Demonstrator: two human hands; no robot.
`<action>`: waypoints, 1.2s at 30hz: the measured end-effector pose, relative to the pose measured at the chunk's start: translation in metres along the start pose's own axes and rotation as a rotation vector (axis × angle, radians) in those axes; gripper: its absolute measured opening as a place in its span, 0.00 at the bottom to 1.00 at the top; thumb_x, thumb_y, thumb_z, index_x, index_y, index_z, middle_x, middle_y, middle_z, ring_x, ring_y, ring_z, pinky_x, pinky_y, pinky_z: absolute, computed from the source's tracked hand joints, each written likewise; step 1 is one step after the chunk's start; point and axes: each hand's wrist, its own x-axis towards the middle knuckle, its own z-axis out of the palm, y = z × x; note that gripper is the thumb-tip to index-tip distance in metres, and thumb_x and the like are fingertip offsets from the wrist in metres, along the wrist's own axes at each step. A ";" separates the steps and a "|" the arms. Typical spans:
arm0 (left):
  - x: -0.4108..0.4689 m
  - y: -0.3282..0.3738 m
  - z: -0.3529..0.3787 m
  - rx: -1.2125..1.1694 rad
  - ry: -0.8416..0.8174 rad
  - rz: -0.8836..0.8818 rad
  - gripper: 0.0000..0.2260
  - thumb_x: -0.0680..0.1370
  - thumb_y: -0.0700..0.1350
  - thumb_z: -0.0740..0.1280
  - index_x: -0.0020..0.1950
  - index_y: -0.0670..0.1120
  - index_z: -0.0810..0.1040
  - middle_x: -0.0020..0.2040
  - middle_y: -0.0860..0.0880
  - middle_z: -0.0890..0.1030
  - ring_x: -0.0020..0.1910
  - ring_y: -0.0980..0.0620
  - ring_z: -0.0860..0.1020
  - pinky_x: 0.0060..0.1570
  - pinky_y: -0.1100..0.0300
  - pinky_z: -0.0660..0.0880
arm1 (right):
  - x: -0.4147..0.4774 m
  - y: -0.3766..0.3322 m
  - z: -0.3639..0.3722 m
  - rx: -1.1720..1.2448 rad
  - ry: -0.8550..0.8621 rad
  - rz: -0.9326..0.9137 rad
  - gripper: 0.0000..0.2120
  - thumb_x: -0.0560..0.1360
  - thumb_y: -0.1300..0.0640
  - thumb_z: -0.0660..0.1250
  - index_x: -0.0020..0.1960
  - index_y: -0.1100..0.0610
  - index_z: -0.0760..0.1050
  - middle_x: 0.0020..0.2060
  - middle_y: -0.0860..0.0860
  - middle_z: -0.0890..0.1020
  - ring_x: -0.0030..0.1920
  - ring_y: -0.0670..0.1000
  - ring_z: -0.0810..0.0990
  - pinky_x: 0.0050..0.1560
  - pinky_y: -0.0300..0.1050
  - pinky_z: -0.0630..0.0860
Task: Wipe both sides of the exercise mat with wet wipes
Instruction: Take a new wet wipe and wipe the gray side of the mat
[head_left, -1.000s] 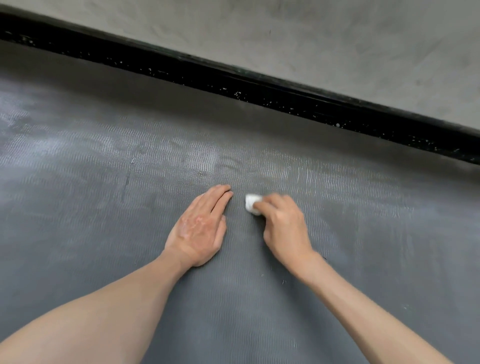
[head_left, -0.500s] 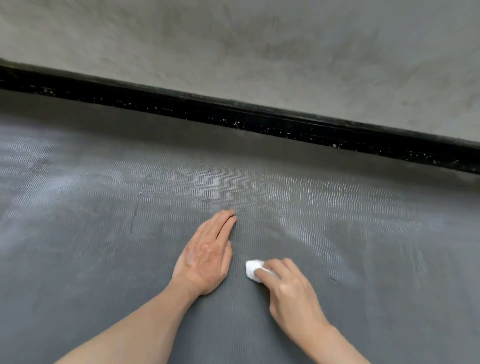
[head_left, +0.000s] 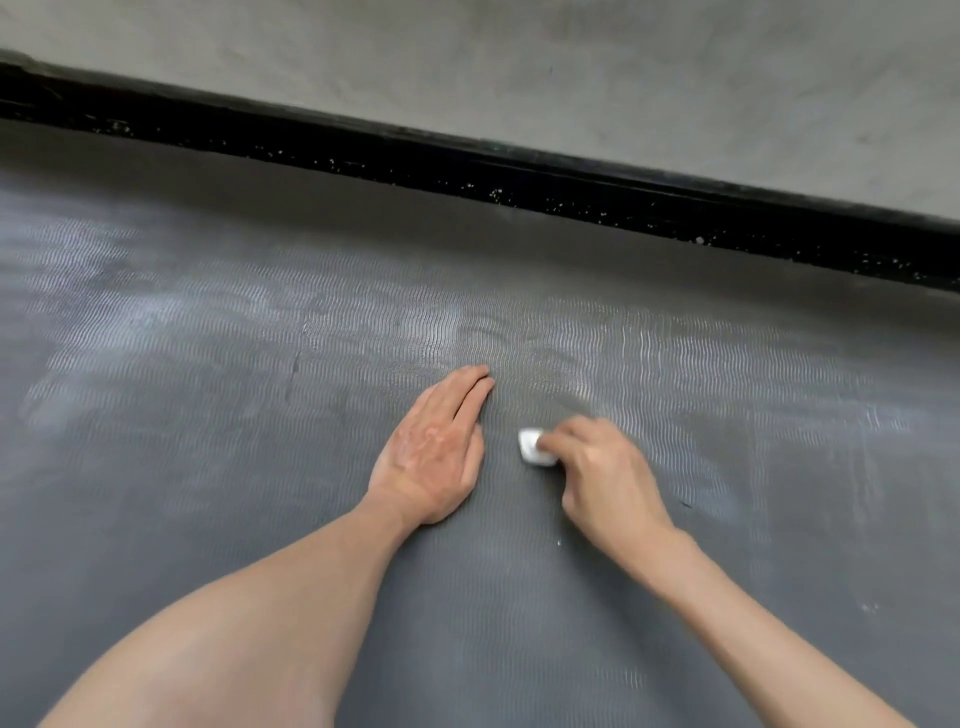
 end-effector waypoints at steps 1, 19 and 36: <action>0.000 0.000 0.000 0.000 -0.002 -0.002 0.23 0.79 0.44 0.55 0.73 0.39 0.67 0.73 0.44 0.67 0.73 0.47 0.64 0.73 0.52 0.62 | 0.013 0.001 0.000 -0.011 0.043 0.051 0.19 0.58 0.76 0.68 0.43 0.57 0.81 0.38 0.53 0.79 0.36 0.60 0.76 0.32 0.47 0.74; 0.001 0.000 0.000 -0.008 0.012 0.012 0.23 0.78 0.44 0.55 0.73 0.39 0.67 0.73 0.45 0.67 0.73 0.48 0.65 0.73 0.53 0.61 | -0.054 -0.019 0.006 -0.014 0.012 -0.036 0.17 0.59 0.73 0.65 0.42 0.57 0.78 0.41 0.51 0.77 0.35 0.55 0.72 0.35 0.43 0.67; -0.002 0.004 0.002 0.025 0.040 0.001 0.24 0.78 0.47 0.53 0.73 0.40 0.68 0.72 0.44 0.68 0.71 0.46 0.67 0.73 0.55 0.59 | -0.060 -0.010 -0.005 0.031 -0.108 -0.029 0.20 0.58 0.74 0.66 0.45 0.57 0.79 0.40 0.53 0.76 0.37 0.58 0.73 0.30 0.48 0.74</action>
